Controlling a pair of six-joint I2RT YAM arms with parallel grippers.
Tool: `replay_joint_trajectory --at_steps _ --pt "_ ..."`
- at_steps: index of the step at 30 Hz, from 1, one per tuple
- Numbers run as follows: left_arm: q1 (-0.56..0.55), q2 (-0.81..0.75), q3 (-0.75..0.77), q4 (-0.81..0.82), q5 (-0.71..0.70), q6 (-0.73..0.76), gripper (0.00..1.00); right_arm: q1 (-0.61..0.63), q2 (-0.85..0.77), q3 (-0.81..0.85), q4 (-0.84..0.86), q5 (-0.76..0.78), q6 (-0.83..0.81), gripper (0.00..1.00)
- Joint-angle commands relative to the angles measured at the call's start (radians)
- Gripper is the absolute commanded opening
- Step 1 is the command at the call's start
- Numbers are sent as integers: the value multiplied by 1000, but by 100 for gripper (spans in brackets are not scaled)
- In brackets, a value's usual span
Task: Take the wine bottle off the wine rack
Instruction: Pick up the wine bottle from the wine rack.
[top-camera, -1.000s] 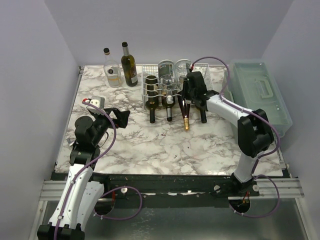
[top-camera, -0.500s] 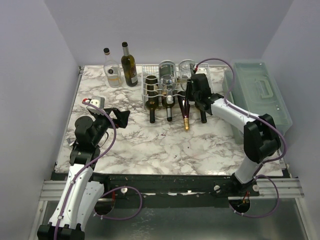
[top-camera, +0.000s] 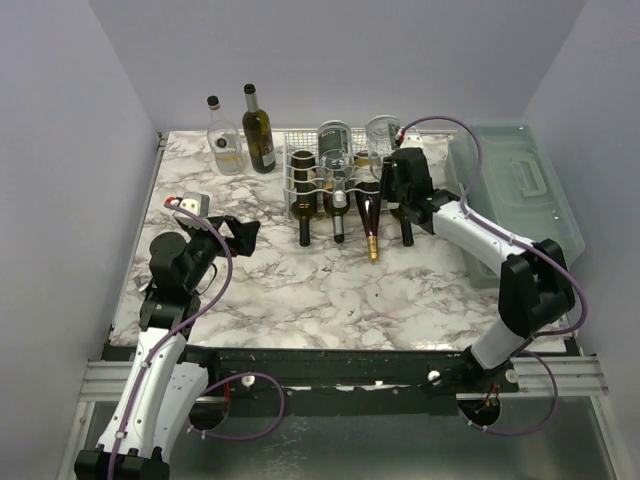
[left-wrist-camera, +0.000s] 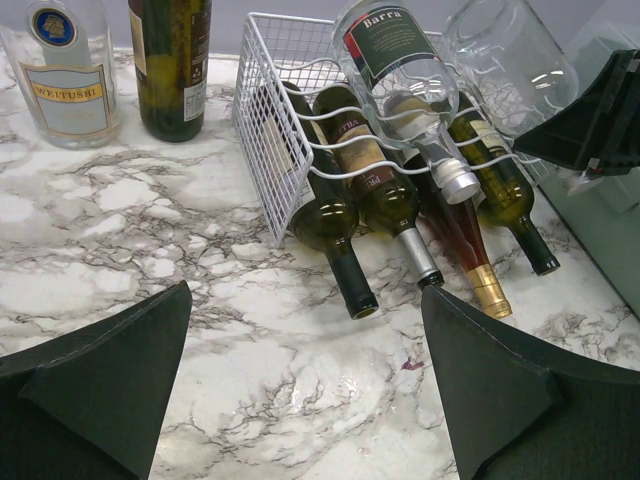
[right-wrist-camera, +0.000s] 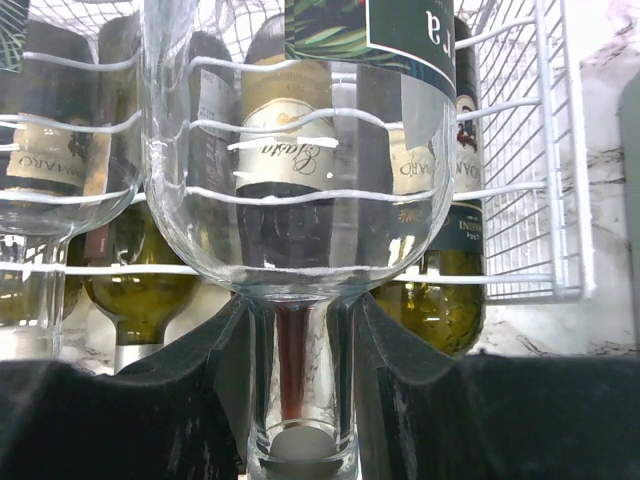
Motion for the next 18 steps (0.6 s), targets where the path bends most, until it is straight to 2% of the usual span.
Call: replay_joint_trajectory --at_steps 1,10,18 --pt "3 -3 30 1 27 4 99 -6 -131 9 205 21 -28 0" --pt "2 -1 31 0 34 1 99 -9 -234 -63 223 -33 -83 0" --pt "3 4 31 1 40 -1 99 -13 -313 -78 165 -84 -134 0"
